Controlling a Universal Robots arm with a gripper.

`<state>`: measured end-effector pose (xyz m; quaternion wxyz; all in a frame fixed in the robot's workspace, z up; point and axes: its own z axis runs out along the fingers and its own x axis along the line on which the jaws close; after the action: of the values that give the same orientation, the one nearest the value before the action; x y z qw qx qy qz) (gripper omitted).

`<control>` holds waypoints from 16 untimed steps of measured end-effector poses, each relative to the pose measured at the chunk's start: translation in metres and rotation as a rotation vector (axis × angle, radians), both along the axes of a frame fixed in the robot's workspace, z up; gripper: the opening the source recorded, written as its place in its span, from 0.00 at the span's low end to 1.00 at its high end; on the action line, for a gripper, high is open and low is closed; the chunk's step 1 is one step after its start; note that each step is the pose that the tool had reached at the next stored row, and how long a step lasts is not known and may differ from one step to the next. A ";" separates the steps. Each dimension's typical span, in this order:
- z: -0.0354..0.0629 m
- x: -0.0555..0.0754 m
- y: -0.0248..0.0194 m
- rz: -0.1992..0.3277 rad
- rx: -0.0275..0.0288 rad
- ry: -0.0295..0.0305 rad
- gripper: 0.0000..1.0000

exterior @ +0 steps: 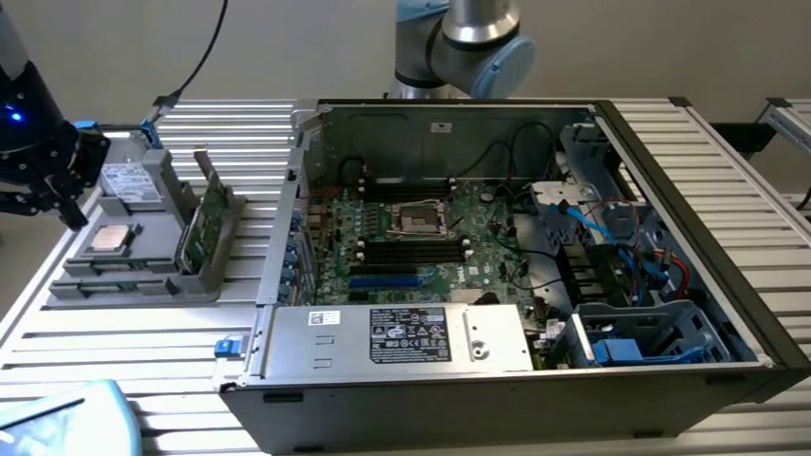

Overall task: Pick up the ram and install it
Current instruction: 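Pick up the ram and move it above insertion slot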

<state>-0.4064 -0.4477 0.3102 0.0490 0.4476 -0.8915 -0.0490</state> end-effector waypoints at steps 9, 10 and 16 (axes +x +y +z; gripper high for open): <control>-0.0087 0.000 0.0000 0.163 0.0002 -0.0008 0.11; -0.0095 0.000 0.0000 0.181 0.0000 -0.0011 0.11; -0.0123 0.000 0.0001 0.291 -0.0002 -0.0025 0.11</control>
<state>-0.4064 -0.4477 0.2979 0.0545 0.5722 -0.8173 -0.0407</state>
